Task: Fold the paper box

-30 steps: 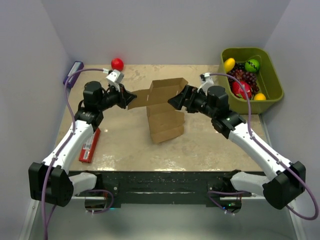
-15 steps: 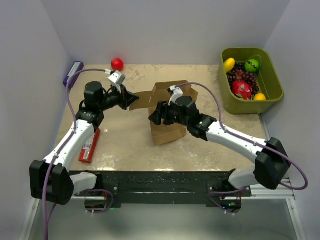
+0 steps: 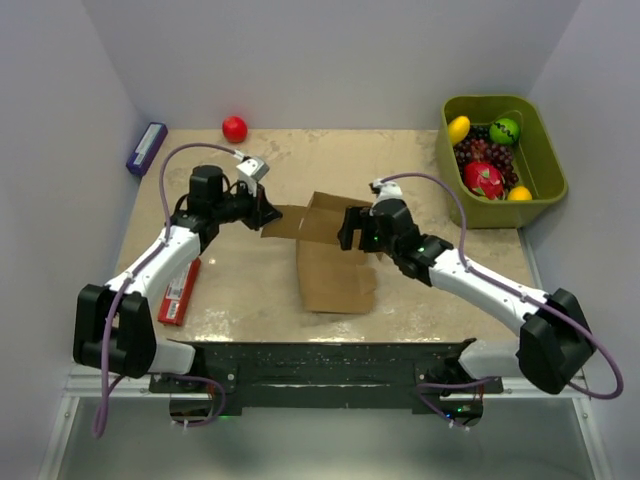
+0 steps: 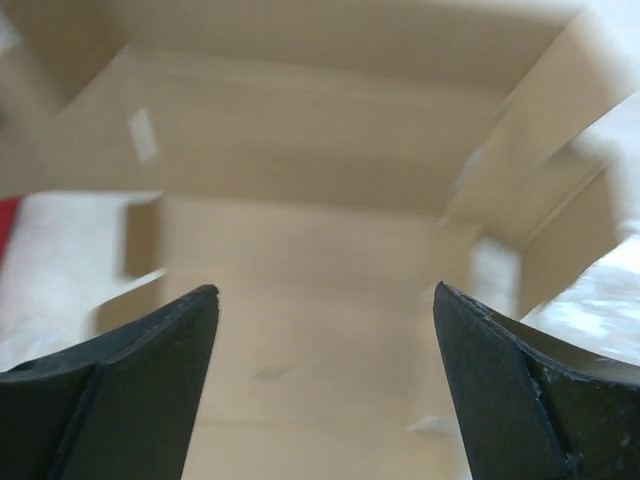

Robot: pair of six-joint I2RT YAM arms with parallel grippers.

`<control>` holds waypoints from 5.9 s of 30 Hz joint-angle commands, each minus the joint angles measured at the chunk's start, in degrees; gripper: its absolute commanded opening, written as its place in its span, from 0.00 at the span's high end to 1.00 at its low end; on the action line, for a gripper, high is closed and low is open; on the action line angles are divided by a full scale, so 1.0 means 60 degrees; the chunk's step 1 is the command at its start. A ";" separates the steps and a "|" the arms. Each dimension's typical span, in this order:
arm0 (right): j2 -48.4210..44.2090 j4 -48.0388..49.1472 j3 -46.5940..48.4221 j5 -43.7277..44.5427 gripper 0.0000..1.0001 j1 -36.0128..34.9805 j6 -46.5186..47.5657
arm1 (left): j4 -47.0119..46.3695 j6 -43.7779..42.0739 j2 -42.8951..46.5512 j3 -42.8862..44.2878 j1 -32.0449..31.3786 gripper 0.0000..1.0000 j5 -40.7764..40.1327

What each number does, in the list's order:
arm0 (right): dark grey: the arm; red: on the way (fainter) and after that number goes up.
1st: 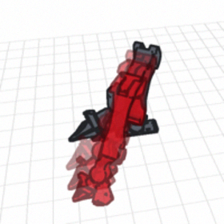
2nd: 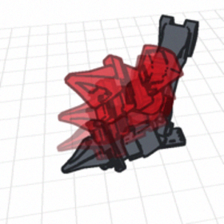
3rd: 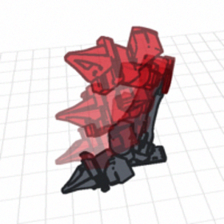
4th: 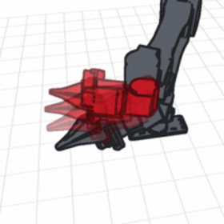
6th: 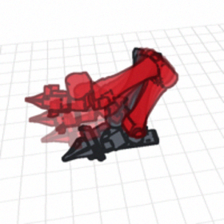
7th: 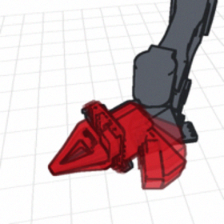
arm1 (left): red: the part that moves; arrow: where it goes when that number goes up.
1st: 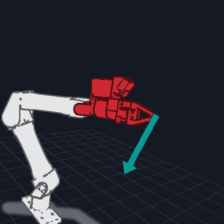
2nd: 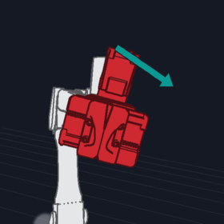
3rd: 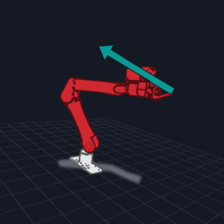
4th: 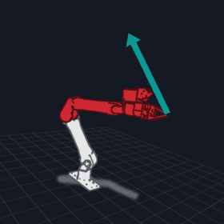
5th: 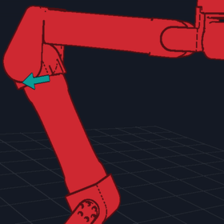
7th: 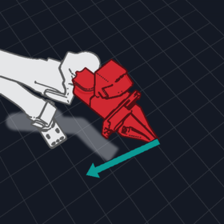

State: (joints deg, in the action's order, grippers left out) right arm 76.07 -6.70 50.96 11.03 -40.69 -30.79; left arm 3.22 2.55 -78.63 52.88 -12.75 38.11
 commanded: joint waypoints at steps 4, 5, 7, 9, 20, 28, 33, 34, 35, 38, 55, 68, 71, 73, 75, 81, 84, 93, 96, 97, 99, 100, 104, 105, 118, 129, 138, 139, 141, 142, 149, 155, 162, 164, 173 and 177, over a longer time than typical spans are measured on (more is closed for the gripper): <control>-0.1283 0.0066 0.0176 -0.0373 0.04 0.0834 0.2450 | 0.0516 -0.1347 -0.0269 0.0576 -0.0072 1.00 0.1969; -0.1239 -0.0127 0.0643 -0.0532 0.04 0.0834 0.2407 | 0.0546 -0.1391 -0.0283 0.0576 -0.0072 1.00 0.1926; -0.1253 -0.0188 0.0925 -0.1118 0.05 0.0834 0.3077 | 0.0648 -0.1508 -0.0284 0.0605 -0.0072 1.00 0.2041; -0.1399 -0.0027 0.0853 -0.2041 0.05 0.0834 0.4073 | 0.0737 -0.1727 -0.0269 0.0605 -0.0072 1.00 0.2349; -0.1238 -0.0262 0.0752 -0.2834 0.11 0.0834 0.7062 | 0.1367 -0.2490 -0.0093 0.0737 -0.0057 1.00 0.2745; -0.0449 0.0137 0.0778 -0.3550 0.22 0.0892 0.8251 | 0.1323 -0.2417 0.0053 0.0737 -0.0057 1.00 0.3082; -0.0081 -0.0187 0.1058 -0.4518 0.41 0.0907 0.8222 | 0.1147 -0.2256 0.0229 0.0678 -0.0072 1.00 0.3229; -0.0096 -0.0216 0.1029 -0.4562 0.44 0.0893 0.8207 | 0.1118 -0.2241 0.0229 0.0664 -0.0072 1.00 0.3243; -0.0096 -0.0245 0.0970 -0.4591 0.52 0.0907 0.8164 | 0.1103 -0.2197 0.0229 0.0678 -0.0072 1.00 0.3243; -0.0154 -0.0377 0.0970 -0.4811 0.69 0.0907 0.8105 | 0.1016 -0.2124 0.0200 0.0635 -0.0101 1.00 0.3142; 0.0358 -0.1563 0.1540 -0.4724 1.00 0.0907 0.7973 | 0.0766 -0.1378 0.0462 0.0751 -0.0160 0.46 0.1210; -0.0184 -0.2413 0.1819 -0.4650 1.00 0.0790 0.8075 | -0.1136 0.0072 0.4108 -0.0975 -0.1856 0.20 -0.3478; -0.0008 -0.2632 0.1965 -0.4519 1.00 0.0761 0.8207 | -0.1546 0.1313 0.4813 -0.1824 -0.2531 0.20 -0.3305; 0.0240 -0.2794 0.2156 -0.4489 1.00 0.0731 0.8251 | -0.1853 0.1829 0.5077 -0.2525 -0.2883 0.20 -0.3246; 0.0343 -0.2984 0.2302 -0.4460 1.00 0.0673 0.8280 | -0.2118 0.2313 0.5194 -0.3011 -0.3146 0.20 -0.3144; 0.0169 -0.3278 0.2362 -0.4372 1.00 0.0526 0.8324 | -0.2866 0.2871 0.4757 -0.4155 -0.3280 0.24 -0.2601; -0.0066 -0.3132 0.2230 -0.4504 1.00 0.0526 0.8295 | -0.2735 0.2871 0.4507 -0.4200 -0.3280 0.28 -0.3344; 0.0065 -0.3249 0.2288 -0.4358 1.00 0.0526 0.8280 | -0.4242 0.3750 0.3701 -0.4769 -0.3294 0.44 -0.2751; 0.0094 -0.3205 0.2273 -0.4270 1.00 0.0512 0.8266 | -0.4667 0.3867 0.3788 -0.5179 -0.3440 0.47 -0.2106; 0.0095 -0.3205 0.2273 -0.4255 1.00 0.0512 0.8266 | -0.4755 0.3911 0.3818 -0.5268 -0.3513 0.49 -0.2060; 0.0109 -0.3205 0.2288 -0.4240 1.00 0.0526 0.8266 | -0.4785 0.3912 0.3847 -0.5458 -0.3776 0.50 -0.2073; 0.0109 -0.3190 0.2288 -0.4255 1.00 0.0526 0.8266 | -0.4727 0.3883 0.3847 -0.5488 -0.3894 0.50 -0.2190; 0.0153 -0.3175 0.2273 -0.4343 1.00 0.0526 0.8266 | -0.4800 0.3634 0.3716 -0.5489 -0.4420 0.51 -0.2717; 0.0153 -0.3175 0.2273 -0.4343 1.00 0.0526 0.8266 | -0.4815 0.3575 0.3657 -0.5387 -0.4495 0.51 -0.2878; 0.0153 -0.3249 0.2229 -0.4430 1.00 0.0526 0.8236 | -0.5019 0.2784 0.1841 -0.4507 -0.4920 0.55 -0.5046; 0.0197 -0.3337 0.2244 -0.4416 1.00 0.0497 0.8280 | -0.6088 0.2622 0.0566 -0.4697 -0.4891 0.58 -0.5765; 0.0358 -0.3410 0.2274 -0.4445 1.00 0.0497 0.8280 | -0.6352 0.2637 0.0698 -0.5137 -0.4862 0.60 -0.6044; 0.0387 -0.3410 0.2273 -0.4431 1.00 0.0482 0.8280 | -0.6382 0.2623 0.0799 -0.5181 -0.4862 0.60 -0.6058; 0.0387 -0.3439 0.2288 -0.4387 1.00 0.0482 0.8280 | -0.6295 0.2535 0.0931 -0.5166 -0.4847 0.60 -0.6277; 0.0359 -0.3439 0.2303 -0.4387 1.00 0.0482 0.8280 | -0.6251 0.2477 0.1063 -0.5181 -0.4833 0.60 -0.6322; 0.0431 -0.3468 0.2317 -0.4416 1.00 0.0482 0.8266 | -0.5840 0.2169 0.1196 -0.5137 -0.4832 0.60 -0.6835; 0.0475 -0.3468 0.2317 -0.4445 1.00 0.0438 0.8251 | -0.5607 0.2300 0.0698 -0.5093 -0.4832 0.61 -0.6922; 0.0475 -0.3469 0.2288 -0.4504 1.00 0.0351 0.8237 | -0.5767 0.2446 0.0363 -0.5357 -0.4818 0.63 -0.7187; 0.0504 -0.3468 0.2274 -0.4533 1.00 0.0277 0.8236 | -0.6029 0.2491 0.0215 -0.5415 -0.4832 0.64 -0.6925; 0.0768 -0.3585 0.2391 -0.4226 1.00 0.0058 0.8222 | -0.7101 0.2476 -0.0007 -0.5679 -0.4832 0.63 -0.5605; 0.0798 -0.3629 0.2420 -0.3919 1.00 -0.0016 0.8222 | -0.6413 0.2330 0.1469 -0.5475 -0.4832 0.53 -0.5458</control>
State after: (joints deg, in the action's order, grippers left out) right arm 81.25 -28.32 62.78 -14.41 -40.16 18.15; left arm -34.15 17.39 -77.84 18.85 -42.02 3.33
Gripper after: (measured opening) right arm 0.015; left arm 0.439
